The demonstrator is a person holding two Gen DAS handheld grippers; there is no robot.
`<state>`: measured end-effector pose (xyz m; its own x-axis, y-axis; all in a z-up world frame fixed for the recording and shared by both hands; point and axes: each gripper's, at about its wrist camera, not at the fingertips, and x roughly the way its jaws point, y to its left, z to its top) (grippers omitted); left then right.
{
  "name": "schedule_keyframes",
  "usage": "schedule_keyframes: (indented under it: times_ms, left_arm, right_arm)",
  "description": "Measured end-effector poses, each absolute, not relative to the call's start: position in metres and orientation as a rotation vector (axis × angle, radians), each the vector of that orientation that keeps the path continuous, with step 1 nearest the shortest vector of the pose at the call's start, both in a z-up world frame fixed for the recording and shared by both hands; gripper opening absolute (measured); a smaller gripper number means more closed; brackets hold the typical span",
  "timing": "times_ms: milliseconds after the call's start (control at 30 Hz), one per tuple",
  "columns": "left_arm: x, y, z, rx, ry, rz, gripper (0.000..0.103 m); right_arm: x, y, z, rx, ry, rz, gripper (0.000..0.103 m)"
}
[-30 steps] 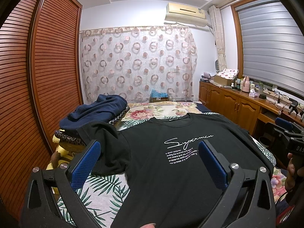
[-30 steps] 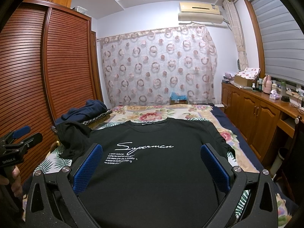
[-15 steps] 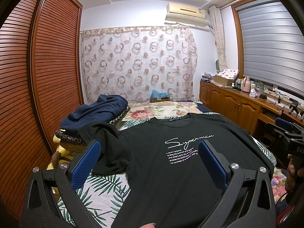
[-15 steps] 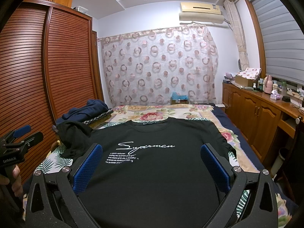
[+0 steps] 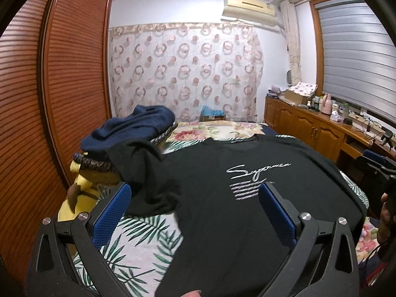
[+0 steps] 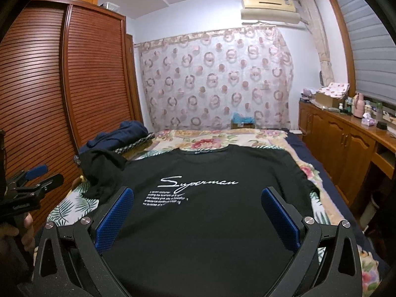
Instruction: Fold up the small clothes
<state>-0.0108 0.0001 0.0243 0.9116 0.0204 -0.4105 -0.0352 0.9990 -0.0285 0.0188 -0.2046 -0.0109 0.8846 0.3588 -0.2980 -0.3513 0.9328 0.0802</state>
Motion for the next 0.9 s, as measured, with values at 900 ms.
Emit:
schedule_keyframes:
  times_ms: [900]
  left_arm:
    - [0.097,0.117,-0.071,-0.055,0.736,0.11,0.087]
  right_arm:
    - [0.133,-0.176,-0.035,-0.115,0.57,0.586,0.099]
